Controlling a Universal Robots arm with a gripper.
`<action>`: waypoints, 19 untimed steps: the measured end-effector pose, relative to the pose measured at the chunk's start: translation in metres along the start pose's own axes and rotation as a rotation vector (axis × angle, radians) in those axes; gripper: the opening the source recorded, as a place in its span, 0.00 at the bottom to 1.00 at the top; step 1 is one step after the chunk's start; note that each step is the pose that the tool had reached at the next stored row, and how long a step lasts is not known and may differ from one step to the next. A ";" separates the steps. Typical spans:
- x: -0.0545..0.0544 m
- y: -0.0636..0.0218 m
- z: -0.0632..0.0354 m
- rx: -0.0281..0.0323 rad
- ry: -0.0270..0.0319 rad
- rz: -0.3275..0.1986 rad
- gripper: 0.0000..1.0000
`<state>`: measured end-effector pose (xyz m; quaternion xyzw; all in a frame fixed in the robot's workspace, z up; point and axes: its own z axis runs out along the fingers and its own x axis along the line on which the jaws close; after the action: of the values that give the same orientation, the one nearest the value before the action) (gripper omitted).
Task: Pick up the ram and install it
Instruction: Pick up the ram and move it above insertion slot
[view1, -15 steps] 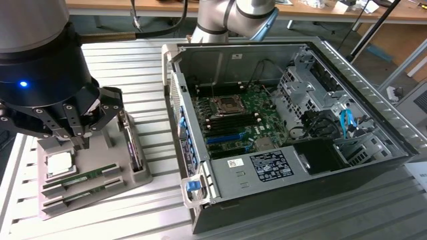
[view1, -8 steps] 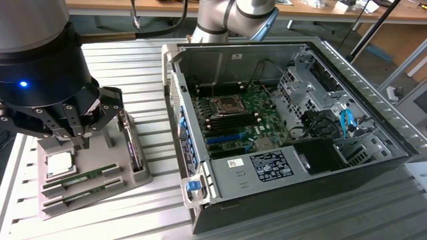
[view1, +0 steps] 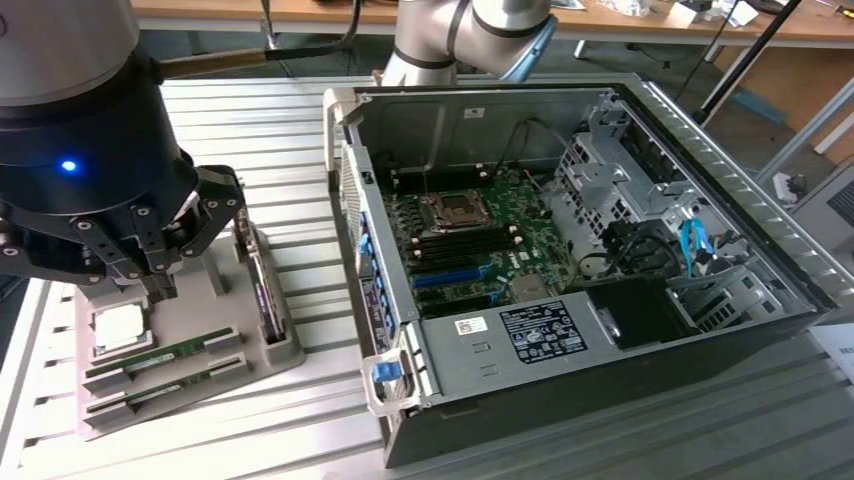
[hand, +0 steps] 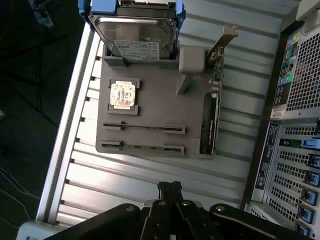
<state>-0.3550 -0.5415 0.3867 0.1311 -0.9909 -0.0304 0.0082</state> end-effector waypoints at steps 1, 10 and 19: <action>0.000 0.0000 0.0001 0.0001 0.0011 -0.019 0.11; 0.000 0.0000 0.0005 0.0014 0.0109 -0.175 0.11; 0.000 -0.0001 0.0010 0.0026 0.0200 -0.321 0.11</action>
<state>-0.3550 -0.5416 0.3857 0.2878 -0.9572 -0.0287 0.0129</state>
